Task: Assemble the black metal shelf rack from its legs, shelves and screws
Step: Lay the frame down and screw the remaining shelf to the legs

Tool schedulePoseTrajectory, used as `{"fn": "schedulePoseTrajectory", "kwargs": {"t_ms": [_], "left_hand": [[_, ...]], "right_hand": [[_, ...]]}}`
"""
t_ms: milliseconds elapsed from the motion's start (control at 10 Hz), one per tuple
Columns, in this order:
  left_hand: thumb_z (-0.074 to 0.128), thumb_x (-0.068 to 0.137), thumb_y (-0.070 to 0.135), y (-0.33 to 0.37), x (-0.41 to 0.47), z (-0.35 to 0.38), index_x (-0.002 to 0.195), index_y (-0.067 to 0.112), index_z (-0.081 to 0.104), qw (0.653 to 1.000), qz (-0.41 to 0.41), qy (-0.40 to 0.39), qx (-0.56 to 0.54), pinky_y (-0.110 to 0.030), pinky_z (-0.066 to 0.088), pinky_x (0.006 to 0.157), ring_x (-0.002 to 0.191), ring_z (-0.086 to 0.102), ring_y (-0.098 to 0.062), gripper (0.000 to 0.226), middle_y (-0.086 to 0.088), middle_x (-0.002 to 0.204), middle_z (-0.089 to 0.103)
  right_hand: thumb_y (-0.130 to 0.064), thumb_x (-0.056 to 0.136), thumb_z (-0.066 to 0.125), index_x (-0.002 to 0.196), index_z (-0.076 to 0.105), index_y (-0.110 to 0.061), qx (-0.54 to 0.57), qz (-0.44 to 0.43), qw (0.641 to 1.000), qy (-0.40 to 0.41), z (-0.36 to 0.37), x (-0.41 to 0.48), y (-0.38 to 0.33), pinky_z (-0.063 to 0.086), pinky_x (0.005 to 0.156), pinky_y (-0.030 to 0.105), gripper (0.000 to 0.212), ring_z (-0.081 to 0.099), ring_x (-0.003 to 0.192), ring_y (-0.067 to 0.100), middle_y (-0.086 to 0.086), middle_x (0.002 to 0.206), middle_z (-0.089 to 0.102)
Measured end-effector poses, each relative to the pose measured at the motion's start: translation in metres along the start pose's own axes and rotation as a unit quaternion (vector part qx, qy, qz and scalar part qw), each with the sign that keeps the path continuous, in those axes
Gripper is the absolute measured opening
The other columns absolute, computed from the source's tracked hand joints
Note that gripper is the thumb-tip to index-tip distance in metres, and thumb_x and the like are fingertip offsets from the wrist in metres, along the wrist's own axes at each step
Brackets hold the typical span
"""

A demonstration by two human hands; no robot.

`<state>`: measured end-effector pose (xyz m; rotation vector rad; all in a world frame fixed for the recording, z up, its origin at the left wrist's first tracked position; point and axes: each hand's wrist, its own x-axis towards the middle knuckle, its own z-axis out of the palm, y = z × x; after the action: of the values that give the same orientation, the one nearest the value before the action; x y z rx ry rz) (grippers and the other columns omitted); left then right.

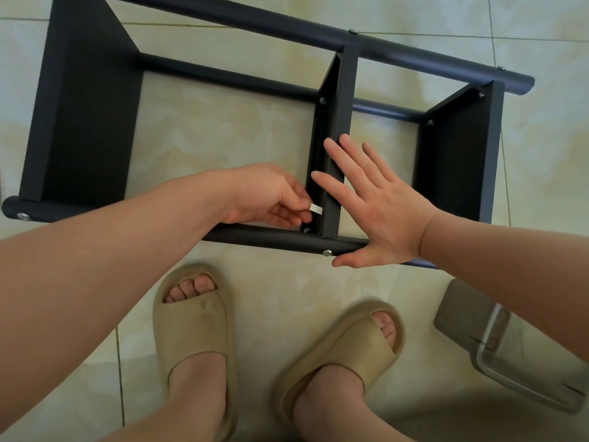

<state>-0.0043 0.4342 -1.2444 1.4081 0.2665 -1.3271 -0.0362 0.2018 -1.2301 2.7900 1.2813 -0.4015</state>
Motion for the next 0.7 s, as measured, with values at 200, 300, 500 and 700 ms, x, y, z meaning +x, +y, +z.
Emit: {"fn": "schedulePoseTrajectory", "kwargs": {"t_ms": [200, 300, 500, 700], "left_hand": [[0.061, 0.094, 0.001, -0.0018, -0.0029, 0.0, 0.086, 0.009, 0.066, 0.999, 0.001, -0.014, 0.036, -0.021, 0.055, 0.065, 0.067, 0.067, -0.012, 0.012, -0.005, 0.076, 0.073], [0.062, 0.093, 0.002, -0.0022, -0.0033, -0.0001, 0.088, 0.009, 0.067, 0.998, 0.005, -0.016, 0.065, -0.023, 0.055, 0.069, 0.07, 0.069, -0.012, 0.01, -0.006, 0.079, 0.074], [0.064, 0.092, 0.001, -0.0034, -0.0046, 0.0007, 0.086, 0.01, 0.068, 0.993, 0.014, -0.022, 0.111, -0.025, 0.056, 0.079, 0.072, 0.07, -0.011, 0.012, -0.003, 0.078, 0.075], [0.068, 0.09, 0.006, -0.0032, -0.0068, 0.0027, 0.078, 0.015, 0.069, 0.984, 0.026, -0.027, 0.174, -0.02, 0.049, 0.064, 0.059, 0.063, -0.006, 0.014, 0.007, 0.063, 0.067]], "right_hand": [[-0.093, 0.078, 0.035, 0.161, 0.014, -0.009, 0.001, 0.001, 1.0, -0.003, -0.0001, 0.0003, -0.0001, 0.01, 0.123, 0.061, 0.12, -0.006, 0.153, 0.044, 0.027, 0.166, -0.003], [-0.092, 0.079, 0.035, 0.161, 0.015, -0.008, 0.004, 0.001, 1.0, 0.0, -0.0003, 0.0003, 0.0008, 0.01, 0.123, 0.061, 0.119, -0.006, 0.153, 0.044, 0.027, 0.166, -0.003], [-0.092, 0.079, 0.034, 0.161, 0.015, -0.009, 0.008, 0.0, 1.0, 0.001, 0.0005, 0.0006, 0.0004, 0.009, 0.123, 0.06, 0.119, -0.006, 0.154, 0.044, 0.027, 0.166, -0.003], [-0.092, 0.079, 0.035, 0.161, 0.016, -0.009, 0.012, -0.001, 1.0, 0.002, 0.0, 0.0005, -0.0001, 0.01, 0.123, 0.06, 0.118, -0.006, 0.154, 0.044, 0.027, 0.166, -0.003]]}}
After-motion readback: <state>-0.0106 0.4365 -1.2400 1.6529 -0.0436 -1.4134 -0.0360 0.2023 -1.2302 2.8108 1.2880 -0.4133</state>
